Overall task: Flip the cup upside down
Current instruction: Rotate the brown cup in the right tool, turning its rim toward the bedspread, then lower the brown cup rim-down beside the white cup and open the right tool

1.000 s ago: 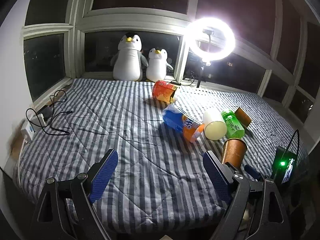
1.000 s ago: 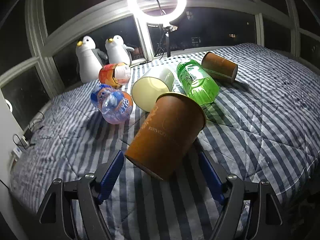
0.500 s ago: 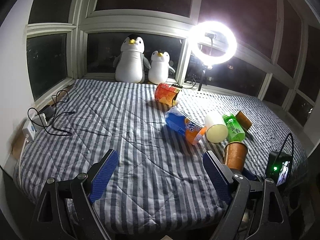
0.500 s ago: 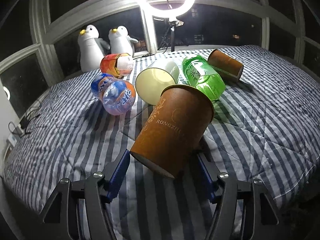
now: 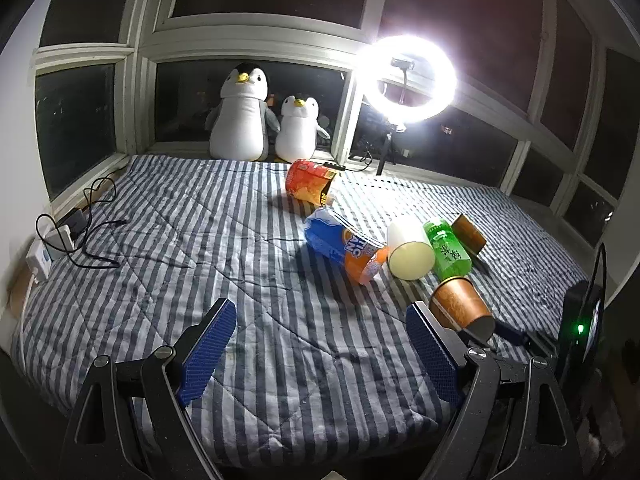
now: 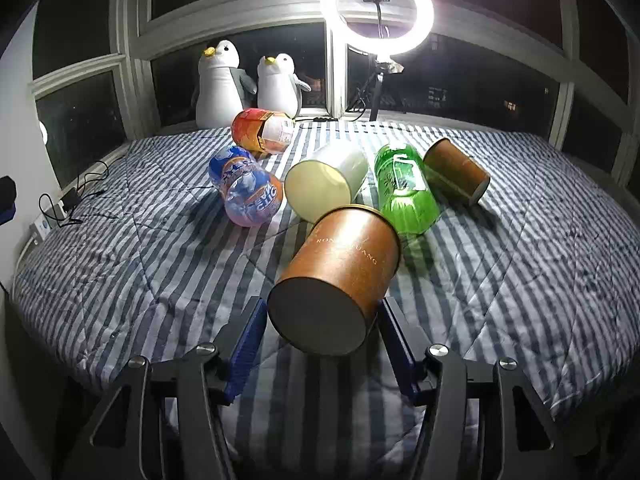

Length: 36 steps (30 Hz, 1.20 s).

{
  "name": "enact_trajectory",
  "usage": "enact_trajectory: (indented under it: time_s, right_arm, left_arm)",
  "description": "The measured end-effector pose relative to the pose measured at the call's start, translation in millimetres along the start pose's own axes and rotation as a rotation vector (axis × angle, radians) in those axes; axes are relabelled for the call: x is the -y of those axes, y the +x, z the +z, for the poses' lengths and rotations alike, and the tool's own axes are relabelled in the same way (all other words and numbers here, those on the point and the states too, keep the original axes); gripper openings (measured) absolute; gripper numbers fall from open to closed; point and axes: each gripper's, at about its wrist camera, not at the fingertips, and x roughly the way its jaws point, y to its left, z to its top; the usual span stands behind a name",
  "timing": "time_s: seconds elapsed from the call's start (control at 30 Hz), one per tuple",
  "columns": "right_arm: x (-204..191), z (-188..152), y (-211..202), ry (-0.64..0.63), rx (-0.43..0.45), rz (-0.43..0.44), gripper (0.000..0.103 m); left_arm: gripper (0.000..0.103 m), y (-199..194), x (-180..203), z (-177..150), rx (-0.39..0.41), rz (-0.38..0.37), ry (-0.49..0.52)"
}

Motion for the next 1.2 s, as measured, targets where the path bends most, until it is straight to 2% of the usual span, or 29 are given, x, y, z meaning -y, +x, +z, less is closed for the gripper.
enact_trajectory:
  time_s: [0.43, 0.93, 1.13, 1.2]
  right_arm:
    - [11.5, 30.1, 9.7, 0.004, 0.024, 0.038, 0.052]
    - [23.0, 63.3, 34.9, -0.009, 0.063, 0.015, 0.052]
    - [30.0, 71.0, 41.3, 0.001, 0.071, 0.014, 0.061]
    - [31.9, 71.8, 37.8, 0.008, 0.086, 0.016, 0.068]
  left_arm:
    - [0.089, 3.6, -5.1, 3.2, -0.005, 0.02, -0.008]
    - [0.089, 9.2, 1.2, 6.5, -0.011, 0.037, 0.008]
    - [0.089, 9.4, 2.8, 8.3, -0.008, 0.041, 0.011]
    - [0.089, 9.6, 4.2, 9.4, -0.006, 0.043, 0.012]
